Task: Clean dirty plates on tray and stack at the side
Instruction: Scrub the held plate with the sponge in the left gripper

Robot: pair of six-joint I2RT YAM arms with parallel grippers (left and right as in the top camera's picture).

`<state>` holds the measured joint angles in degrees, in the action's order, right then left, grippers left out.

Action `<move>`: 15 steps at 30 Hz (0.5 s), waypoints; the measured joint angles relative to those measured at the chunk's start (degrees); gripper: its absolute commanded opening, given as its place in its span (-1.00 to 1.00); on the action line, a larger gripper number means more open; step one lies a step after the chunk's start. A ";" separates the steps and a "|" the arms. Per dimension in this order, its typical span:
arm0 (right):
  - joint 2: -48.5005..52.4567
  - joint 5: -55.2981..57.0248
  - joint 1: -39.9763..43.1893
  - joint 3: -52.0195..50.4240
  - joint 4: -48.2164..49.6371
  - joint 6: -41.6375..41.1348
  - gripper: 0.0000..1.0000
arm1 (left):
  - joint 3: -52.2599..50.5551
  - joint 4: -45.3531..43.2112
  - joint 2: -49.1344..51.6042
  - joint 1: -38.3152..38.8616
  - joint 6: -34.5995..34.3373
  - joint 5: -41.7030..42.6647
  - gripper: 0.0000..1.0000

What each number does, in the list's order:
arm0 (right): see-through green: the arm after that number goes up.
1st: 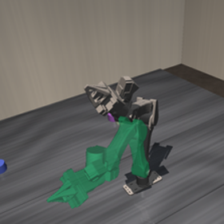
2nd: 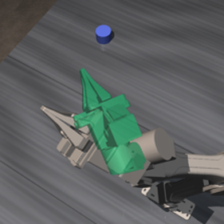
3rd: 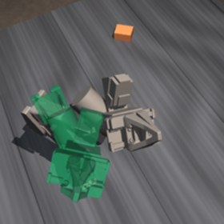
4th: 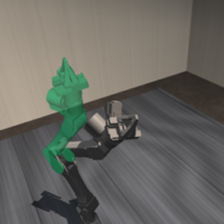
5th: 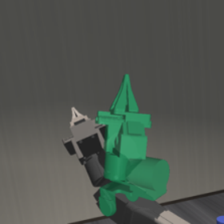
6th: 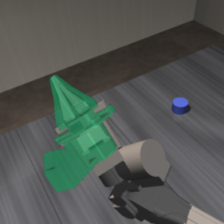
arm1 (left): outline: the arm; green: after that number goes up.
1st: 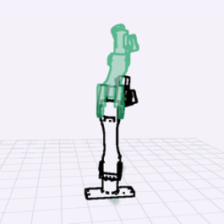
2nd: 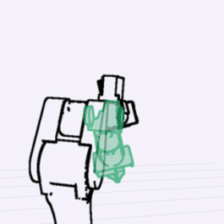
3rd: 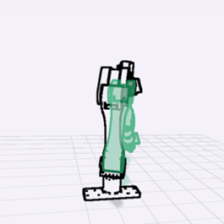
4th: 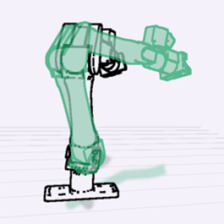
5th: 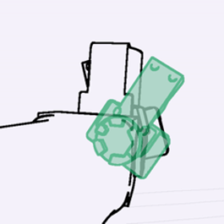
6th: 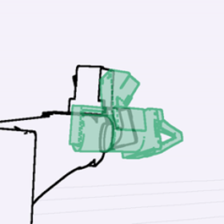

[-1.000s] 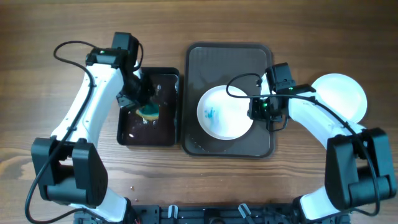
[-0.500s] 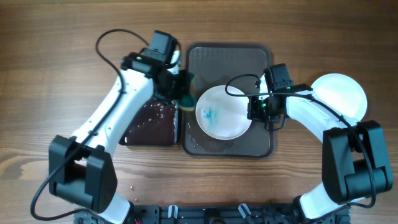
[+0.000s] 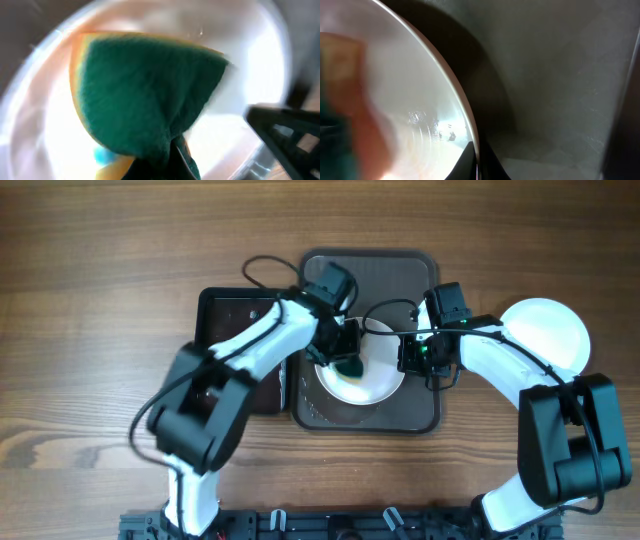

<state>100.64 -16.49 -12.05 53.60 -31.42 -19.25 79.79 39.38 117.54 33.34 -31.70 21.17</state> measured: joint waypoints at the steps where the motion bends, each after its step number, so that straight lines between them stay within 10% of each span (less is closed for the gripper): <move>1: 0.00 0.00 0.00 0.00 -0.02 0.00 -0.91 | 0.00 -0.09 0.72 0.00 -0.35 0.83 -0.92; 15: 0.37 -2.84 -0.92 0.00 -0.20 -0.20 -0.91 | 2.27 10.64 0.31 1.57 -0.70 -15.23 -0.92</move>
<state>101.01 -19.33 -12.97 53.60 -31.62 -19.44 82.06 50.02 117.84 34.92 -32.40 5.93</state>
